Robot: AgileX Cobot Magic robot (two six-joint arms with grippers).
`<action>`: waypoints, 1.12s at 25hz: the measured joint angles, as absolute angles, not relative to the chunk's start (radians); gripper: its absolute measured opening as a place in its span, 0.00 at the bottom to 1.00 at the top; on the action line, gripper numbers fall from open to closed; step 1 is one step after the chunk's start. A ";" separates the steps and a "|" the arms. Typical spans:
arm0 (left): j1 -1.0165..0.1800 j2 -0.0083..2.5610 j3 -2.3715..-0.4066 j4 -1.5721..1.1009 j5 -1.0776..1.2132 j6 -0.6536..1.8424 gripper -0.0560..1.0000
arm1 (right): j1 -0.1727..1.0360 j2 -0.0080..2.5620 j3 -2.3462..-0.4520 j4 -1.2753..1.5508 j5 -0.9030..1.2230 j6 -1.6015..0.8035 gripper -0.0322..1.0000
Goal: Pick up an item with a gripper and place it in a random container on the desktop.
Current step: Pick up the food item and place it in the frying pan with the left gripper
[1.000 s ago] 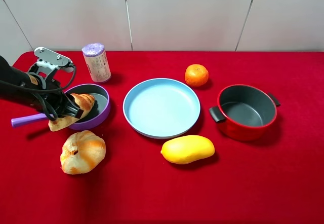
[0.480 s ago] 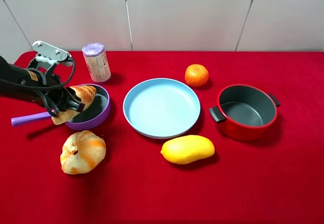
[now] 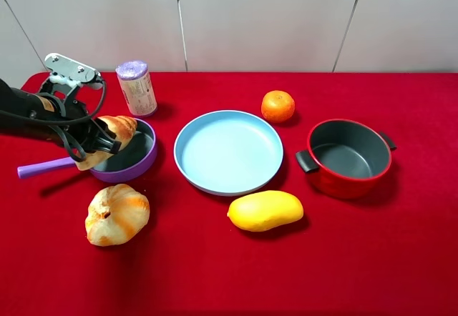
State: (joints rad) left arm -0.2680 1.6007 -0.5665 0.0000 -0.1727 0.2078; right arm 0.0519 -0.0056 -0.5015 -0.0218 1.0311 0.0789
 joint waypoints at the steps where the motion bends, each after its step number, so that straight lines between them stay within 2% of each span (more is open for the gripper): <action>1: -0.268 1.601 -0.567 0.000 -0.177 0.208 0.42 | 0.052 -0.006 -0.501 -0.022 1.031 0.079 0.70; 20: -0.268 1.601 -0.567 0.000 -0.181 0.208 0.42 | 0.052 -0.006 -0.501 -0.022 1.031 0.079 0.70; 22: -0.268 1.601 -0.567 0.000 -0.181 0.208 0.48 | 0.052 -0.006 -0.501 -0.022 1.031 0.079 0.70; 28: -0.268 1.601 -0.567 0.000 -0.196 0.209 0.80 | 0.052 -0.006 -0.501 -0.022 1.031 0.079 0.70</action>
State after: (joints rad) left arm -0.2680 1.6007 -0.5665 0.0000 -0.1957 0.2087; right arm 0.0519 -0.0056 -0.5015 -0.0218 1.0311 0.0789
